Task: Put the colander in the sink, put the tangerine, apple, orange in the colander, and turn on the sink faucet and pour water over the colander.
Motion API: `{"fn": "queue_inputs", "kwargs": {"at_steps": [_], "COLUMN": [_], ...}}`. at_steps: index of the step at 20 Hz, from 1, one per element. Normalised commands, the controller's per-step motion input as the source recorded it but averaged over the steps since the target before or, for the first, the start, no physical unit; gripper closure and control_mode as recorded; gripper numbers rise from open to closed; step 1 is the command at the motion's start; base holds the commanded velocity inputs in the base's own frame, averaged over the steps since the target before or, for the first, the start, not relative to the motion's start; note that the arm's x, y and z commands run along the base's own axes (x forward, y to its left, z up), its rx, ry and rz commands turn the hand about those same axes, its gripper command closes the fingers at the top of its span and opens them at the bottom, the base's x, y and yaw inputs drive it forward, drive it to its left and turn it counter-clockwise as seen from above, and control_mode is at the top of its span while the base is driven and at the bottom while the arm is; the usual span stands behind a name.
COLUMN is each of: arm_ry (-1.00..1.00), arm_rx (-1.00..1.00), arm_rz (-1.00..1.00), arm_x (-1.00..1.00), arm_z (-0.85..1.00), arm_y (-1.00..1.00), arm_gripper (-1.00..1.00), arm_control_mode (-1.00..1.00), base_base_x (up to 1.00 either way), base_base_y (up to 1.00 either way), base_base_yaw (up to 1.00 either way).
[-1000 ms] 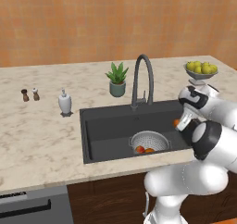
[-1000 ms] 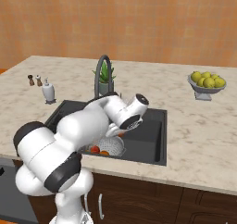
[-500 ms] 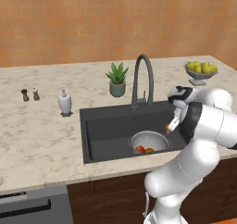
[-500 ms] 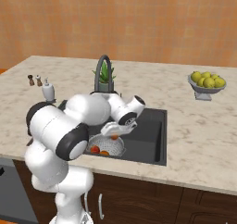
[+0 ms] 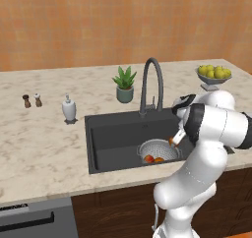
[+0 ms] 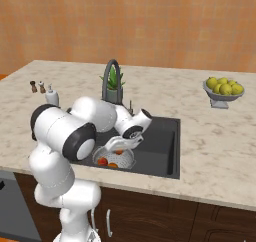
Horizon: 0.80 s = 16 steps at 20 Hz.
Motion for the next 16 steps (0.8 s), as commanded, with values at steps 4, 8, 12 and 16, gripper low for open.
{"fn": "queue_inputs", "kwargs": {"at_steps": [4,8,12,16], "arm_ry": [0.00,0.00,0.00,0.00], "arm_rx": [0.00,0.00,0.00,0.00], "arm_rz": [0.00,0.00,0.00,0.00], "arm_x": [0.00,0.00,0.00,0.01], "arm_z": [-0.28,-0.25,-0.23,-0.18], "arm_y": [0.09,0.03,0.04,0.01], "arm_gripper": [1.00,1.00,1.00,1.00], "arm_control_mode": [-1.00,-1.00,-1.00,-1.00], "base_base_x": [0.00,0.00,0.00,0.00], "base_base_y": [0.00,0.00,0.00,0.00], "base_base_yaw": [0.00,0.00,0.00,0.00]}}
